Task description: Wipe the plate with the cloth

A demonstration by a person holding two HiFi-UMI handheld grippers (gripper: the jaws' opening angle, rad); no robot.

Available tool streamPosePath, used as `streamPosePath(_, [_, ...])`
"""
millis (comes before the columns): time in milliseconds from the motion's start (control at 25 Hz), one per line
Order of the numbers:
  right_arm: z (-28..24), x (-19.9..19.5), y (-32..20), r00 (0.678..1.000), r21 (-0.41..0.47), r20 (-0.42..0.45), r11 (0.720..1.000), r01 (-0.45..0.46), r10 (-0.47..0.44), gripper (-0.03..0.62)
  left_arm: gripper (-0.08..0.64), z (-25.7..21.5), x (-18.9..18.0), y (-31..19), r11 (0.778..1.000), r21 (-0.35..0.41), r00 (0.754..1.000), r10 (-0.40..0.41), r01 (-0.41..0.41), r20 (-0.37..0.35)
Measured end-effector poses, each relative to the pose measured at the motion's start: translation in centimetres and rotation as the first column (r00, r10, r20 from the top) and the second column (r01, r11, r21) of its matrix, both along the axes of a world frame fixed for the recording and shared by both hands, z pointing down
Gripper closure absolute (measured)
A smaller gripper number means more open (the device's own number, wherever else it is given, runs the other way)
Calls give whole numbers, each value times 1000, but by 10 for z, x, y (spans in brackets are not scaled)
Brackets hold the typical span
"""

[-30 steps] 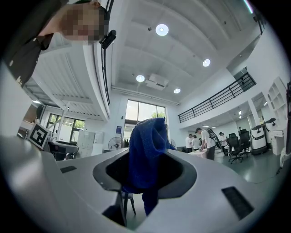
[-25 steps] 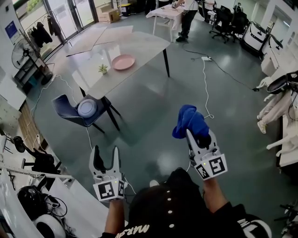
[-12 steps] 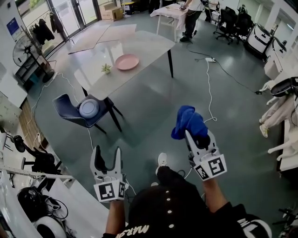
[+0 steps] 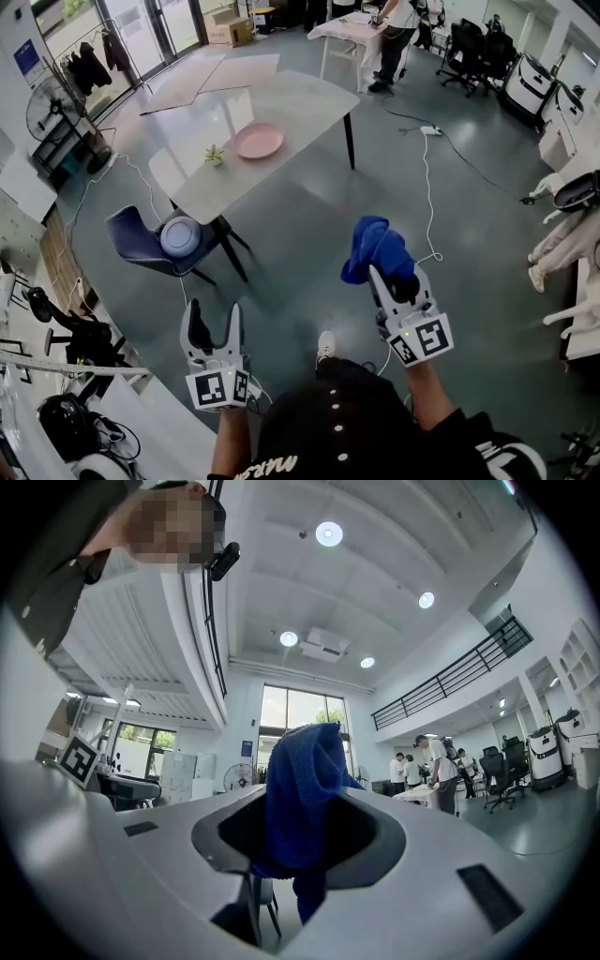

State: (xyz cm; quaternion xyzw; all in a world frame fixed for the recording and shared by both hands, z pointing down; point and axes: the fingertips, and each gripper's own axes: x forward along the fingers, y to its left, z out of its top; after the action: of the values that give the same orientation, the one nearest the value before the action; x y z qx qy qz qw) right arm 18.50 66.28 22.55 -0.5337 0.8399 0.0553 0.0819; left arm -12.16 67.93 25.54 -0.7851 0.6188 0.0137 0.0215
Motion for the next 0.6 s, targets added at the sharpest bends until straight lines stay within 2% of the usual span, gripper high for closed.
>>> streamPosePath(240, [-9, 6, -53, 1000, 13, 6, 1000, 25, -25, 442, 232, -12, 10, -45, 1000, 14, 1000, -20, 21, -22])
streamPosePath(600, [-10, 19, -125, 998, 10, 12, 998, 67, -67, 442, 232, -16, 25, -103, 999, 0, 999, -50, 50, -2])
